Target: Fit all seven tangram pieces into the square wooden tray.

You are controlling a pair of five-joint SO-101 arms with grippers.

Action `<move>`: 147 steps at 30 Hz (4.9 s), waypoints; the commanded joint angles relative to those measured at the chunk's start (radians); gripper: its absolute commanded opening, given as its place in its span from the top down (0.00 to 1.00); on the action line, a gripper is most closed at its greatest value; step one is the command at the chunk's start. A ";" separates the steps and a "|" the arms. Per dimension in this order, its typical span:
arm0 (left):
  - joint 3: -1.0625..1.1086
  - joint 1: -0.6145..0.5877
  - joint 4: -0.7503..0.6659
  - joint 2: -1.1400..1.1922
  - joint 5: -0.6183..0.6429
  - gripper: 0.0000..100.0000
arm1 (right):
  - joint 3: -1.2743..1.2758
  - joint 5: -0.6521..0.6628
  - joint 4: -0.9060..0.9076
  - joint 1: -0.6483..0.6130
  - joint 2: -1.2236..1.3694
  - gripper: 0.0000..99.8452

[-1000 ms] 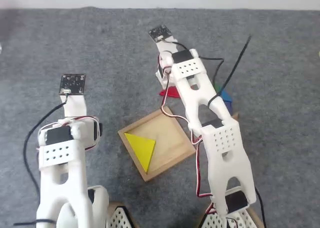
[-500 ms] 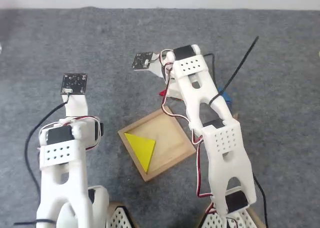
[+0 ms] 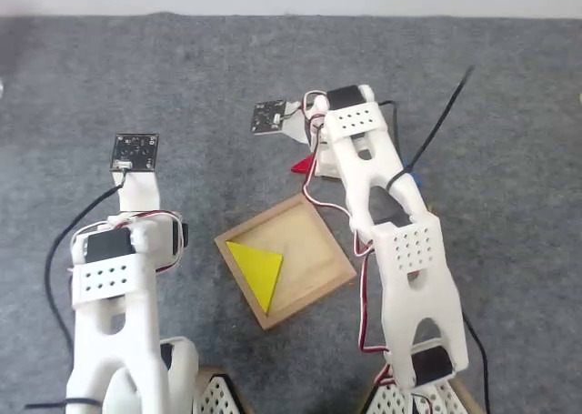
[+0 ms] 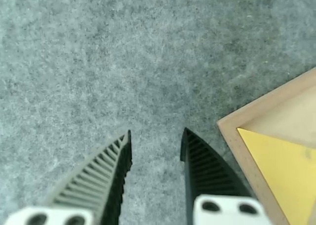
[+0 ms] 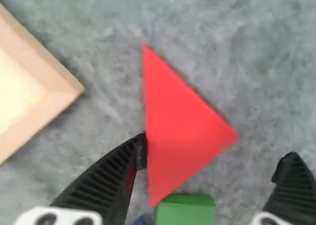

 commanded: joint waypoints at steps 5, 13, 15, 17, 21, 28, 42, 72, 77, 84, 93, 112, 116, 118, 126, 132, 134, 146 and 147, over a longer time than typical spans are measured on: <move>-0.005 0.006 -0.012 -0.029 0.008 0.83 | -0.041 0.043 -0.010 -0.001 -0.013 0.60; -0.005 0.005 -0.012 -0.031 0.006 0.83 | -0.049 0.124 -0.018 -0.031 0.085 0.60; -0.005 0.005 -0.014 -0.031 0.006 0.83 | -0.049 0.124 -0.025 -0.033 0.090 0.60; -0.005 0.003 -0.014 -0.029 0.006 0.83 | -0.049 0.124 -0.024 -0.031 0.088 0.61; -0.005 0.002 -0.014 -0.031 0.006 0.83 | -0.049 0.123 -0.013 -0.028 0.088 0.61; -0.005 0.002 -0.011 -0.034 0.006 0.83 | -0.049 0.126 0.002 -0.036 0.094 0.83; -0.005 0.002 -0.011 -0.032 0.006 0.83 | -0.083 0.035 0.053 -0.031 0.088 0.93; -0.005 0.005 -0.015 -0.029 0.006 0.83 | -0.411 0.157 0.243 -0.117 0.205 0.66; -0.005 0.005 -0.015 -0.029 0.006 0.83 | -0.413 0.164 0.203 -0.133 0.223 0.61; -0.005 0.005 -0.015 -0.029 0.006 0.83 | -0.413 0.164 0.189 -0.133 0.219 0.61; -0.005 0.005 -0.014 -0.029 0.006 0.83 | -0.407 0.178 0.199 -0.147 0.223 0.65; -0.005 0.005 -0.015 -0.029 0.006 0.83 | -0.413 0.176 0.188 -0.150 0.265 0.71; -0.005 0.005 -0.015 -0.029 0.006 0.83 | -0.413 0.170 0.186 -0.148 0.265 0.72; -0.005 0.005 -0.014 -0.029 0.006 0.83 | -0.413 0.170 0.189 -0.147 0.266 0.72; -0.005 0.003 -0.014 -0.029 0.006 0.83 | -0.434 0.106 0.188 -0.120 0.266 0.72; -0.005 0.005 -0.014 -0.029 0.006 0.83 | -0.511 -0.011 0.203 -0.093 0.266 0.72; -0.005 0.005 -0.014 -0.029 0.006 0.83 | -0.529 -0.017 0.220 -0.085 0.269 0.72; -0.005 0.005 -0.014 -0.029 0.006 0.83 | -0.664 -0.074 0.298 -0.064 0.274 0.72; -0.005 0.005 -0.014 -0.029 0.006 0.83 | -0.660 -0.054 0.300 -0.065 0.274 0.72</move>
